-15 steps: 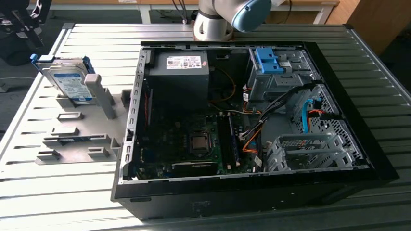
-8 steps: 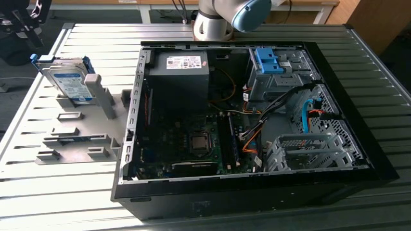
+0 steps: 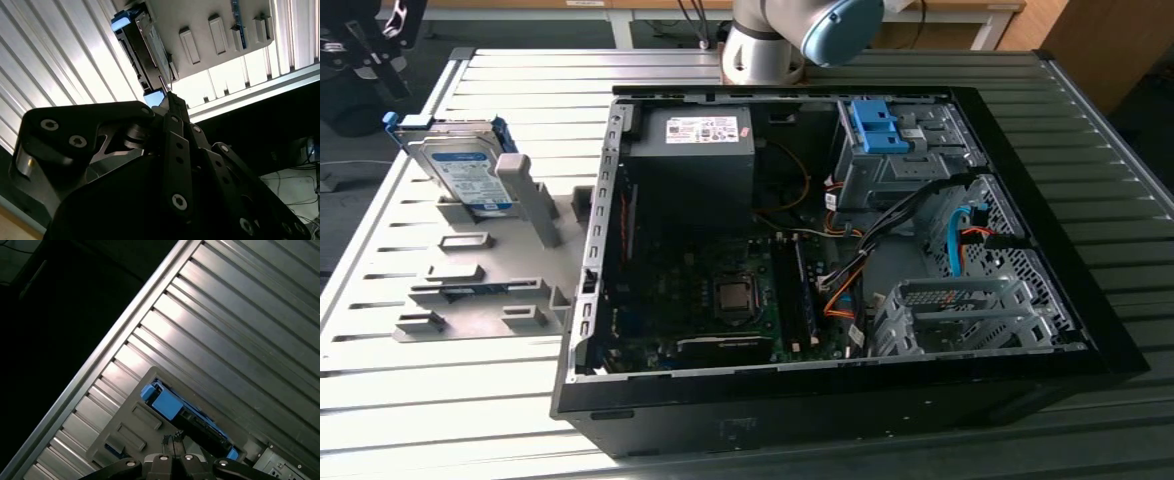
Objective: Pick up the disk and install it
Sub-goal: 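Pick up the disk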
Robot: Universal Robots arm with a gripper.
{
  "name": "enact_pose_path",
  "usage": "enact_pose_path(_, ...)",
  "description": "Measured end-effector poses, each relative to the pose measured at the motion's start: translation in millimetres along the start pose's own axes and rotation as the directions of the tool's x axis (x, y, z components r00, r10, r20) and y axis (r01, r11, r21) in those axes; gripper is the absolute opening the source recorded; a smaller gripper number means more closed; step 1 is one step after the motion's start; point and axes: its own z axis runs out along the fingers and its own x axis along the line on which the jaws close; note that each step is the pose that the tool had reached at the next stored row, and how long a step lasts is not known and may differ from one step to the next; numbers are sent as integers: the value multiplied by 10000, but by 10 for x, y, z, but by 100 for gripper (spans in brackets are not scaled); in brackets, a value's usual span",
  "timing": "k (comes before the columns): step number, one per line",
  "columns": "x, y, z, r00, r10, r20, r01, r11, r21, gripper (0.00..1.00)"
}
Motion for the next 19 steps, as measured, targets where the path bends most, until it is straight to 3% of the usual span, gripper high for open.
enact_pose_path(19,-2,3,0,9949,-1006,-34,1006,9949,8,11)
